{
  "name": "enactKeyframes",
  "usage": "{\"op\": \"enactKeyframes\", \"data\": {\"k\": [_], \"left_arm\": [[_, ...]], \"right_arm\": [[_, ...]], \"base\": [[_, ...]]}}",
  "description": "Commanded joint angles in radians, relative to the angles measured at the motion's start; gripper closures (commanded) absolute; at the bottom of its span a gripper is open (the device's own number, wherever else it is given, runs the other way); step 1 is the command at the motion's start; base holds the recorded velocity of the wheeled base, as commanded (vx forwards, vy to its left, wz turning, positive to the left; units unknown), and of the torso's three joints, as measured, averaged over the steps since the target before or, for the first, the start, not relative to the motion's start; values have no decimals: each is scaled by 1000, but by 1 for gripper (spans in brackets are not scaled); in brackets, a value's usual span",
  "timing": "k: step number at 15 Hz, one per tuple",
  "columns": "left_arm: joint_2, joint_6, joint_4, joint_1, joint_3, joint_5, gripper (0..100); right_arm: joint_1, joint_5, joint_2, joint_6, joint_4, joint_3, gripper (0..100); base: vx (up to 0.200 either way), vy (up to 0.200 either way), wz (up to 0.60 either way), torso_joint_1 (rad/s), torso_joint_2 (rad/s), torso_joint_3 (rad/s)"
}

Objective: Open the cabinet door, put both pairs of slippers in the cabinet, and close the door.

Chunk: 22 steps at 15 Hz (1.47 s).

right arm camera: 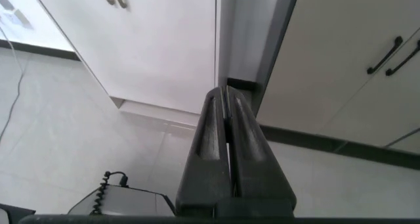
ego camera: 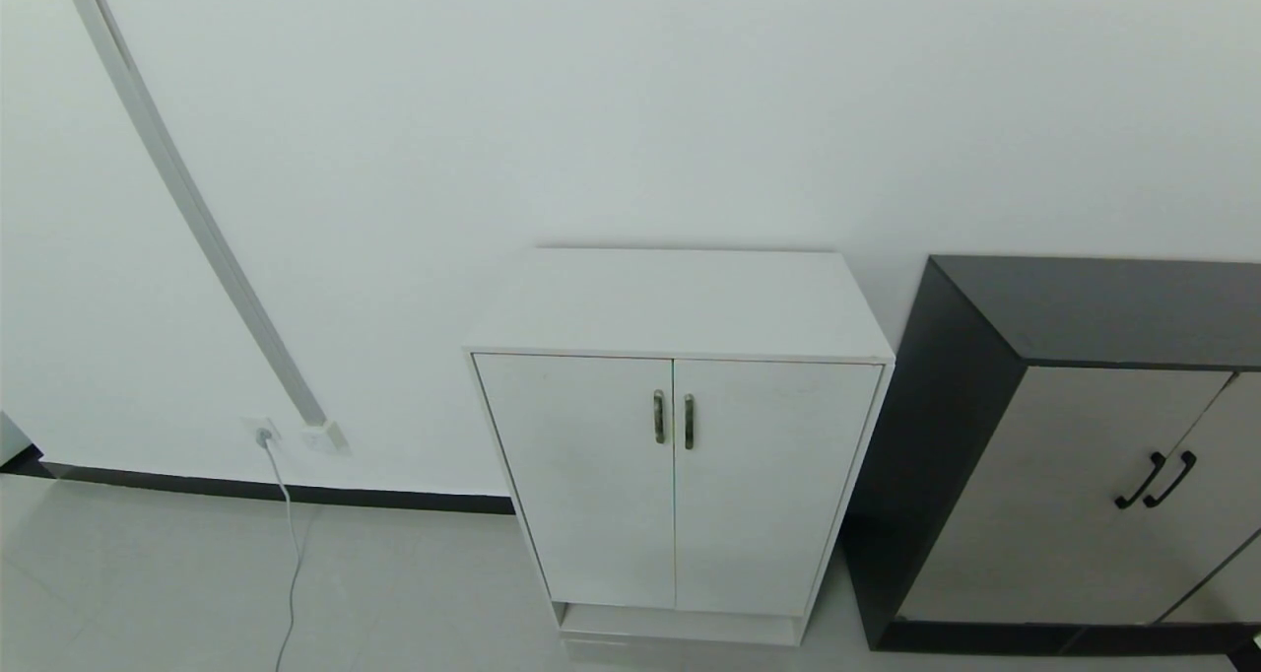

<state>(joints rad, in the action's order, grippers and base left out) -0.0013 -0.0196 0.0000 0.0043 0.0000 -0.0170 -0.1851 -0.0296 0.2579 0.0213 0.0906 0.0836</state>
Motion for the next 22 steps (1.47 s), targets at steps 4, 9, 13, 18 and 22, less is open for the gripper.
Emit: {"op": "enactKeyframes", "data": {"k": [4,9,13,18,22], "left_arm": [[1,0,0,0,0,0,100],[1,1,0,0,-2,0,100],[1,1,0,0,-2,-1,100],[1,4,0,0,0,-3,100],[1,4,0,0,0,-3,100]], "right_arm": [[-1,30,1,-7,-5,-24,100],[36,3,-12,40,-6,-19,100],[122,-32,-80,88,-28,-28,100],[101,63,-75,-35,-92,-84,100],[76,65,-54,-29,-92,-84,100]], "base": [[0,0,0,0,0,0],[0,0,0,0,0,0],[0,0,0,0,0,0],[0,0,0,0,0,0],[0,0,0,0,0,0]]}}
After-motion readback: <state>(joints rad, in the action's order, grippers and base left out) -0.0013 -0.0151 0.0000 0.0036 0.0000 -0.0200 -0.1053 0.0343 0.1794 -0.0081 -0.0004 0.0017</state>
